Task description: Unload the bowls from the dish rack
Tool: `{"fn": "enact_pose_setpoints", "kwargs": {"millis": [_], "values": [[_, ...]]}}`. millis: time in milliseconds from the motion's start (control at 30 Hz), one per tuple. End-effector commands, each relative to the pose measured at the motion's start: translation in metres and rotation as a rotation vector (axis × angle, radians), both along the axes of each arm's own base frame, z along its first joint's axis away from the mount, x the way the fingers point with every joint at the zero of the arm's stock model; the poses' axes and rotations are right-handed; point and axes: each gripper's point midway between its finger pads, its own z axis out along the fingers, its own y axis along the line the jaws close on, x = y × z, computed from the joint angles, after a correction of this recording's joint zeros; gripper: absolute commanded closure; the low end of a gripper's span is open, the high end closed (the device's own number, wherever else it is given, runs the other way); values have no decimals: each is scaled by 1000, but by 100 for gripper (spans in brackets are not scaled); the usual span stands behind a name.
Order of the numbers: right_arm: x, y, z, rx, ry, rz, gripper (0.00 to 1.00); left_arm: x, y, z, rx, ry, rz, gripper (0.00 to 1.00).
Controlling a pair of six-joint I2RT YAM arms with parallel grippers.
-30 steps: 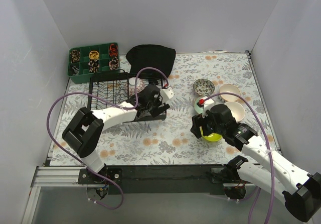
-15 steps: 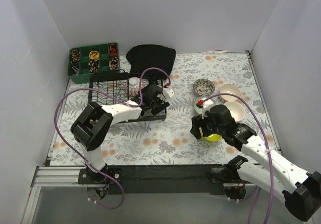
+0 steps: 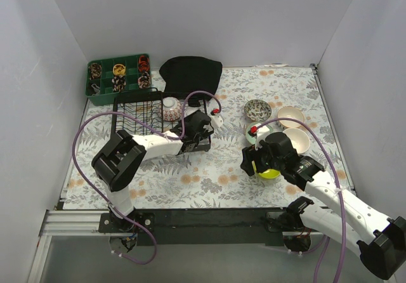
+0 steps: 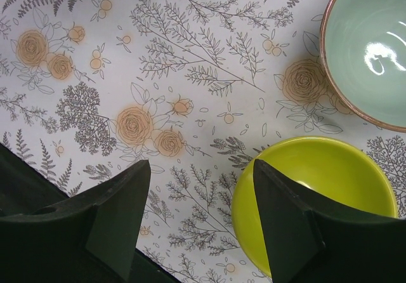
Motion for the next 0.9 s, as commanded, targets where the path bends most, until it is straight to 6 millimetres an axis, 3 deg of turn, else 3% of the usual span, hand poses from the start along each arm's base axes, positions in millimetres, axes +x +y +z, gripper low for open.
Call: {"fn": "enact_pose_setpoints", "kwargs": {"millis": [0,200,467,567,700,867], "values": [[4,8,6,34,-28,18,26,-1,8,17,2,-53,24,45],[3,10,4,35,-19,26,26,-1,1,48,-49,-127,25,48],[3,10,4,38,-19,29,26,-3,-2,42,-76,-121,20,50],[2,10,3,41,-16,28,26,-5,-4,41,-104,-103,25,44],[2,10,4,42,-17,28,26,-7,-10,38,-129,-69,21,26],[2,13,2,51,-13,36,26,-6,-13,23,-168,-30,80,18]]}}
